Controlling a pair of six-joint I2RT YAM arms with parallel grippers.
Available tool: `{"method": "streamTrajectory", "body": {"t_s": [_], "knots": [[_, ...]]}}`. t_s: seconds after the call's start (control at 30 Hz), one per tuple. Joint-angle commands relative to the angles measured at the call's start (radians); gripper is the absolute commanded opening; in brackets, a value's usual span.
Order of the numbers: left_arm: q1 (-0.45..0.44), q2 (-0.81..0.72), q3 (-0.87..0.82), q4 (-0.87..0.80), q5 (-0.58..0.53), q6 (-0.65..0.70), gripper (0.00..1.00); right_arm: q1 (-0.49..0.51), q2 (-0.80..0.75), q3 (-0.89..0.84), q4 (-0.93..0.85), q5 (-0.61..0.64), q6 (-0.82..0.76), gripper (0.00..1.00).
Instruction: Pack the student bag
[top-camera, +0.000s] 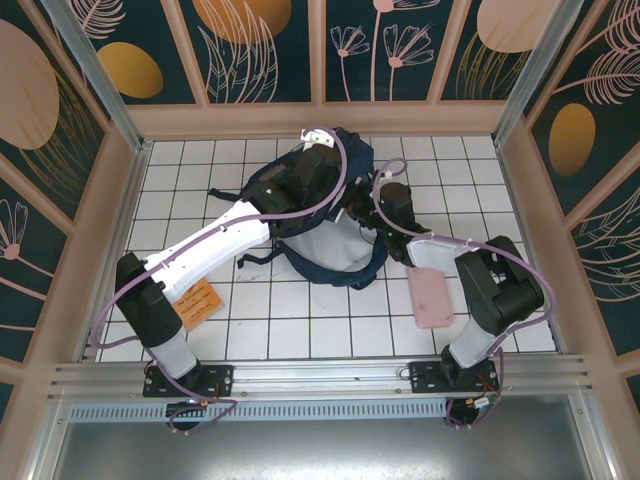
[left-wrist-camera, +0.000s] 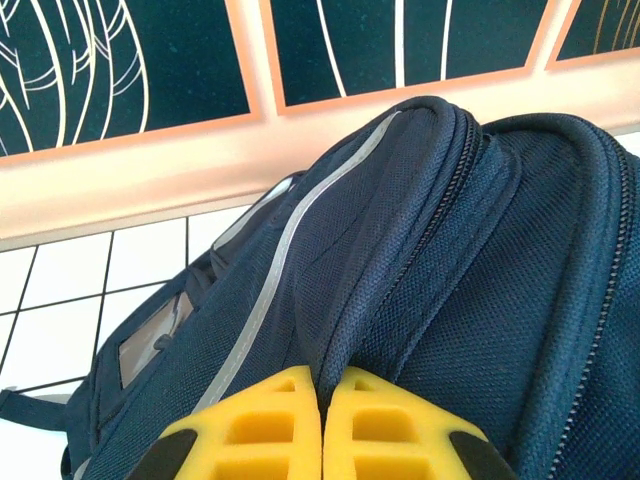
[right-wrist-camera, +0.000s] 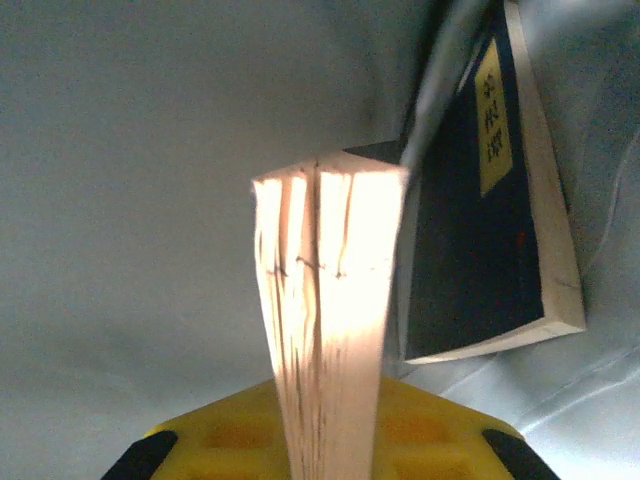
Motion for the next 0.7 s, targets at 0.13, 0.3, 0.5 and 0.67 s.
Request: {"method": "streamTrajectory", "body": {"t_s": [0.13, 0.3, 0.5, 0.67], "knots": [[0.000, -0.076, 0.011, 0.167, -0.051, -0.029, 0.00, 0.012, -0.082, -0.017, 0.086, 0.119, 0.014, 0.16], [0.001, -0.079, 0.016, 0.177, -0.064, -0.037, 0.00, 0.041, 0.036, 0.079, 0.031, 0.249, 0.057, 0.16], [0.001, -0.092, 0.009, 0.180, -0.098, -0.046, 0.00, 0.122, 0.192, 0.235, -0.077, 0.446, 0.157, 0.18], [0.001, -0.089, 0.008, 0.177, -0.114, -0.055, 0.00, 0.150, 0.312, 0.356, -0.107, 0.487, 0.163, 0.39]]}}
